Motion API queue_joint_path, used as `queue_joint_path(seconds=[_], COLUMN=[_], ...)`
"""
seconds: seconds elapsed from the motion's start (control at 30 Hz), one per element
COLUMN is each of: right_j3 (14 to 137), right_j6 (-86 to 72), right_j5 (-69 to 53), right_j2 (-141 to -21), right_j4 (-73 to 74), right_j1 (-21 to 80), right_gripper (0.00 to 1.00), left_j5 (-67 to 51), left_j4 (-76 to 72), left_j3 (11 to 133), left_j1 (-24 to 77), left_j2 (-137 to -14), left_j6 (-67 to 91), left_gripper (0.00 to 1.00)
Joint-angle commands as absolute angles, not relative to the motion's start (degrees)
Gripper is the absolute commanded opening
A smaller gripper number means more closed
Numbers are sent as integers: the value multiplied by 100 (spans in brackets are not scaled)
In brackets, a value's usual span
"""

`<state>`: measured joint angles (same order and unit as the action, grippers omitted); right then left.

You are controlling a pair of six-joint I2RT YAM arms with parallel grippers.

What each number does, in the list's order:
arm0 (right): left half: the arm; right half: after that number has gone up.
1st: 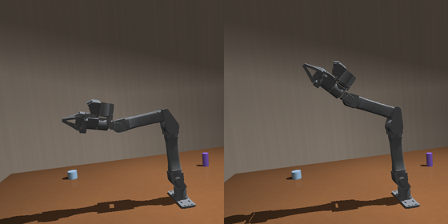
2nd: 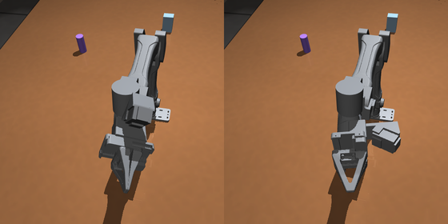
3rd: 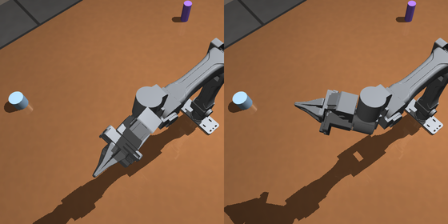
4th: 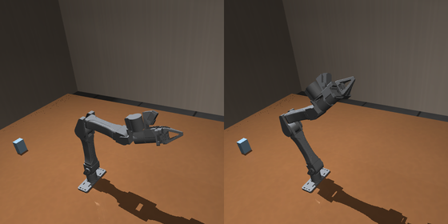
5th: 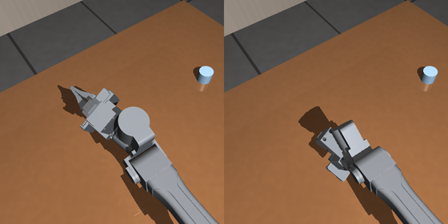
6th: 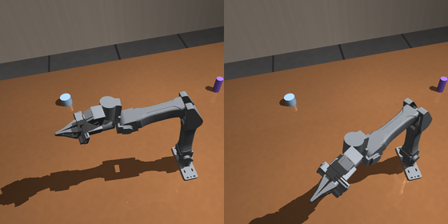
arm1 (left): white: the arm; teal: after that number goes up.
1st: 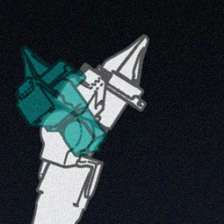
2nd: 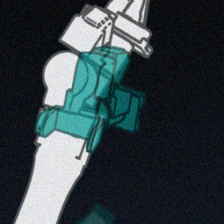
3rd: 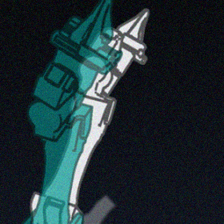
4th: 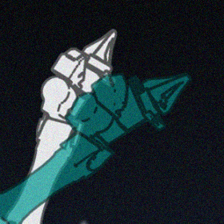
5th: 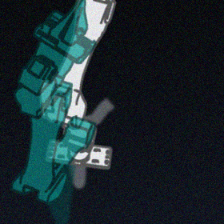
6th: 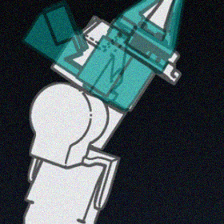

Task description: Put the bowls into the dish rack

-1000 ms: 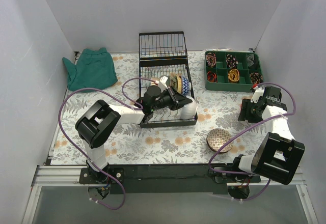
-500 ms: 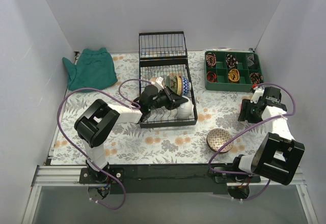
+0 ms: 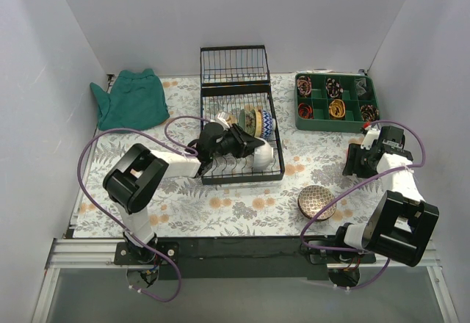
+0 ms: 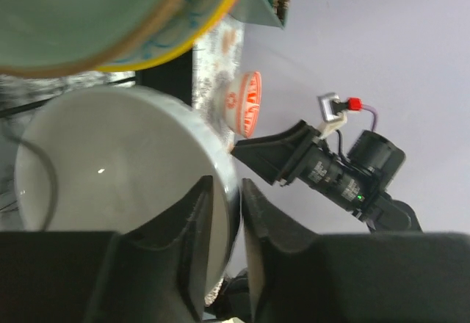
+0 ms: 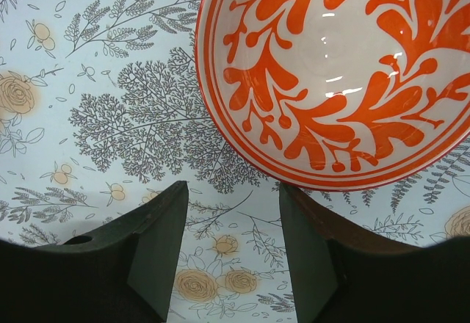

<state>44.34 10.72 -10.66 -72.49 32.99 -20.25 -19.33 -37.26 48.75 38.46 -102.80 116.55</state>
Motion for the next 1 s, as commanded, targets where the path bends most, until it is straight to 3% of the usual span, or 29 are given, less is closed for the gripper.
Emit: queue_joint_path(seconds=[0.0, 0.3, 0.4, 0.67, 0.97], right_j3=[4473, 4649, 4658, 4526, 4579], right_j6=[1081, 1107, 1107, 1213, 1283], right_j5=[-1116, -1116, -1099, -984, -1028], right_j2=[-7321, -7409, -7383, -7172, -7005], right_j4=[3217, 3208, 3217, 3252, 3278], right_j1=[-2048, -2057, -2048, -2048, -2057], right_gripper=[61, 61, 62, 62, 63], left_j5=[-1740, -1801, -1854, -2205, -3014], left_j4=[-2901, -3084, -3146, -3314, -1521], left_j3=[4649, 4737, 4772, 5017, 4983], left_j1=[3788, 3762, 3709, 3481, 2576], left_j2=[-9958, -9633, -9458, -9054, -8569], left_j6=[14221, 13511, 13247, 12411, 11593], left_gripper=[26, 59, 66, 72, 81])
